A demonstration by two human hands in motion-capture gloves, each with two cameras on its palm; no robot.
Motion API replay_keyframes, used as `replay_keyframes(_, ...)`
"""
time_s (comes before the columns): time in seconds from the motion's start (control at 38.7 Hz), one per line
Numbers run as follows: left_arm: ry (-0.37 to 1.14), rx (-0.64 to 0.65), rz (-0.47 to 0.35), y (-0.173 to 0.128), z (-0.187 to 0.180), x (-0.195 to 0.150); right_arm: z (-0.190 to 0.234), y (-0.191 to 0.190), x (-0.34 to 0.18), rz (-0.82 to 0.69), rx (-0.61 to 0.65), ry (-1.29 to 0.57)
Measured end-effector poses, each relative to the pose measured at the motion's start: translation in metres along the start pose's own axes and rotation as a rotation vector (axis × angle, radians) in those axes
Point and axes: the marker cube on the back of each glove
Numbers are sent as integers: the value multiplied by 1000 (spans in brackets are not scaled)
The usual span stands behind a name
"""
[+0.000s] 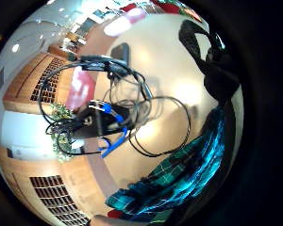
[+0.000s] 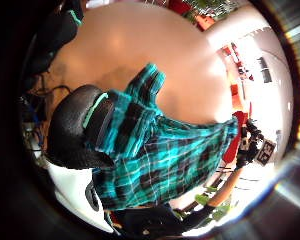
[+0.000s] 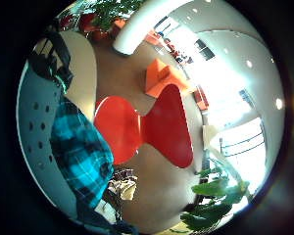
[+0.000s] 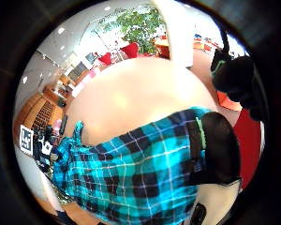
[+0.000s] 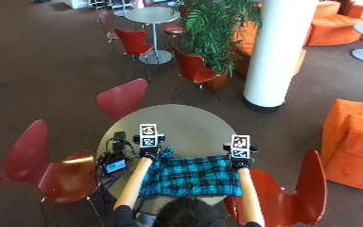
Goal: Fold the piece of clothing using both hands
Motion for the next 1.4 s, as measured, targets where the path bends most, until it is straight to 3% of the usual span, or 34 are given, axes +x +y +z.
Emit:
replay_keyframes(0.13,106,94,87,-3,2,-3,48,-9,35,1,-203,-67)
replay_keyframes(0.23,125,152,181,18,13,1,27,34,53,19,-452,-227)
replay_keyframes(0.31,121,101,238,49,26,4,33,51,67,77,-507,-301)
replay_keyframes(0.44,139,-18,328,83,71,18,81,74,78,177,-554,-527)
replay_keyframes(0.52,91,-16,336,107,77,20,109,86,77,253,-586,-666)
replay_keyframes(0.6,15,10,298,130,69,15,127,96,69,166,-590,-836)
replay_keyframes(0.72,-34,-92,233,134,99,8,138,126,53,186,-841,-1205)
replay_keyframes(0.85,-16,-244,209,136,115,4,159,120,51,380,-837,-1314)
replay_keyframes(0.93,8,-293,214,134,118,4,153,116,52,421,-786,-1354)
replay_keyframes(1.06,0,-290,194,131,119,7,157,105,70,757,-787,-1178)
replay_keyframes(1.19,7,-290,179,136,118,15,138,105,88,801,-803,-1068)
replay_keyframes(1.32,67,-266,231,140,113,33,88,102,104,531,-710,-1133)
replay_keyframes(1.4,149,-155,299,127,107,43,86,84,126,537,-597,-1092)
